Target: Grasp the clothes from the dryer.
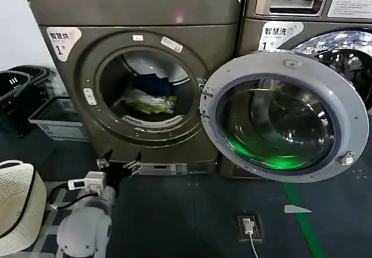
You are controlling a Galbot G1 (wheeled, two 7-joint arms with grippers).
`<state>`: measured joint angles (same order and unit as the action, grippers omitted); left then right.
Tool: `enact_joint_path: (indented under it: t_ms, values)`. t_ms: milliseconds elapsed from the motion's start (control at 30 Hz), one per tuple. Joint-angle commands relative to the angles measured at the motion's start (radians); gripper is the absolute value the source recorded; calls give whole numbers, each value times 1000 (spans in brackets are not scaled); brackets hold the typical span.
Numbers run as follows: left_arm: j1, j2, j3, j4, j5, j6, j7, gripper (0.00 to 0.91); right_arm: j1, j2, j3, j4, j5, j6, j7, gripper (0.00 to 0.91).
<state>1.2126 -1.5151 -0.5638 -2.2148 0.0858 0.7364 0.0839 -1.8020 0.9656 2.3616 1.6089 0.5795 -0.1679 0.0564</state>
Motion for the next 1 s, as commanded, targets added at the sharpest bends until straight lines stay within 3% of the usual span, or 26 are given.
enact_joint_path:
  t_ms: [33, 1000]
  values:
    - [0, 2, 1, 5, 1, 49, 1, 907, 0, 3, 2, -4, 6, 3, 10, 907]
    - [-16, 6, 7, 17, 1, 49, 5, 907, -8, 15, 8, 2, 11, 3, 12, 907]
